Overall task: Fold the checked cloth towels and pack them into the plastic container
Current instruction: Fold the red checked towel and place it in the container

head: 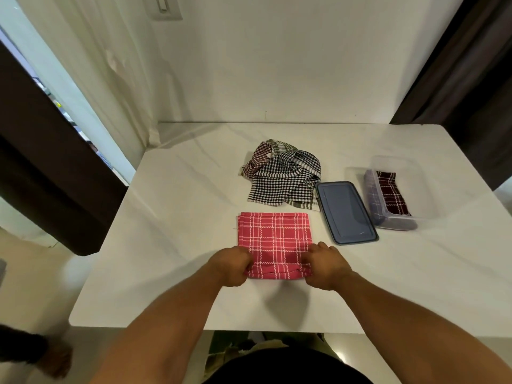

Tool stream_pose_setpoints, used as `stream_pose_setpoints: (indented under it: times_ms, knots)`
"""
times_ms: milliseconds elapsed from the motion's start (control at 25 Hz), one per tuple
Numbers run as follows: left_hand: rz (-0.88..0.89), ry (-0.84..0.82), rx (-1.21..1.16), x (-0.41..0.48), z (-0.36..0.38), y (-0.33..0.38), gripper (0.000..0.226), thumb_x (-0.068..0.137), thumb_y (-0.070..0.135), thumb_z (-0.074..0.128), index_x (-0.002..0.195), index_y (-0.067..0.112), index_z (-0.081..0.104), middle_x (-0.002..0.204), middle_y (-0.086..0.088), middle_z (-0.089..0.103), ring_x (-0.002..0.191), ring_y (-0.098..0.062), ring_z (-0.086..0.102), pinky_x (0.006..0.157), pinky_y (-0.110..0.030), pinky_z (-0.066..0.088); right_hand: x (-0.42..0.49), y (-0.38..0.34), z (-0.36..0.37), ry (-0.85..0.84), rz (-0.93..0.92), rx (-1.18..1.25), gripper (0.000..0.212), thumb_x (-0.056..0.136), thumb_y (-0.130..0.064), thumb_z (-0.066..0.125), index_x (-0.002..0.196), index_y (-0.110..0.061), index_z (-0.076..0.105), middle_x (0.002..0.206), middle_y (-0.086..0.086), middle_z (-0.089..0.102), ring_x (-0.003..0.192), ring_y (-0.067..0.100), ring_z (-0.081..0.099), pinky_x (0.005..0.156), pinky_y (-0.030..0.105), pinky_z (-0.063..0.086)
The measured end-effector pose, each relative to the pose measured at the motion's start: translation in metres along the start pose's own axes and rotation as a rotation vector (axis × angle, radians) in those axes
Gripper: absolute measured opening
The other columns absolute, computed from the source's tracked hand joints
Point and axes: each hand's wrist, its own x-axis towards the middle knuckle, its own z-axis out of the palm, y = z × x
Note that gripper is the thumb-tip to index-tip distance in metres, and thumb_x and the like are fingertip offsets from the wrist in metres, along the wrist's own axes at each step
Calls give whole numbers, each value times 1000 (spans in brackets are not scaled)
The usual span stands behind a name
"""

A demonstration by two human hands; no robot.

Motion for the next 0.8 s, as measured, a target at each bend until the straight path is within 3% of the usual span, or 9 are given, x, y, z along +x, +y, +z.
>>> stream_pose_setpoints:
  times_ms: [120,200,400,680,800]
  knots:
    - [47,-6,131,2,4,0,50,83,33,63,131,22,52,125,-3,59,109,-25,60,88,-37,53,-4,-4,8,11,-42,59,66,79,-48,64,140,-31,44,143,-3,45,130,20,43,109,39,39]
    - [95,3,184,3,7,3,54,85,32,61,135,18,51,131,-4,54,112,-25,58,92,-38,52,-6,-12,13,9,-69,124,67,84,-49,61,145,-34,39,152,-3,38,136,21,40,111,40,39]
    - [43,-21,53,4,6,9,45,93,16,52,137,22,53,134,-3,57,116,-27,58,98,-38,50,-4,-18,14,46,-57,211,37,95,-33,50,131,-29,58,132,-6,59,113,17,58,95,32,52]
    - [42,65,-60,4,4,13,32,96,26,51,127,22,59,123,-6,65,108,-28,62,87,-32,48,-5,-16,8,23,-53,295,33,101,-43,44,131,-33,53,129,-5,63,110,21,63,94,37,54]
    - [3,39,-72,9,3,13,31,96,20,51,125,20,61,123,-7,65,109,-28,61,89,-33,48,-2,-12,8,-14,-22,212,36,94,-33,54,130,-29,56,129,-4,61,110,21,61,94,35,53]
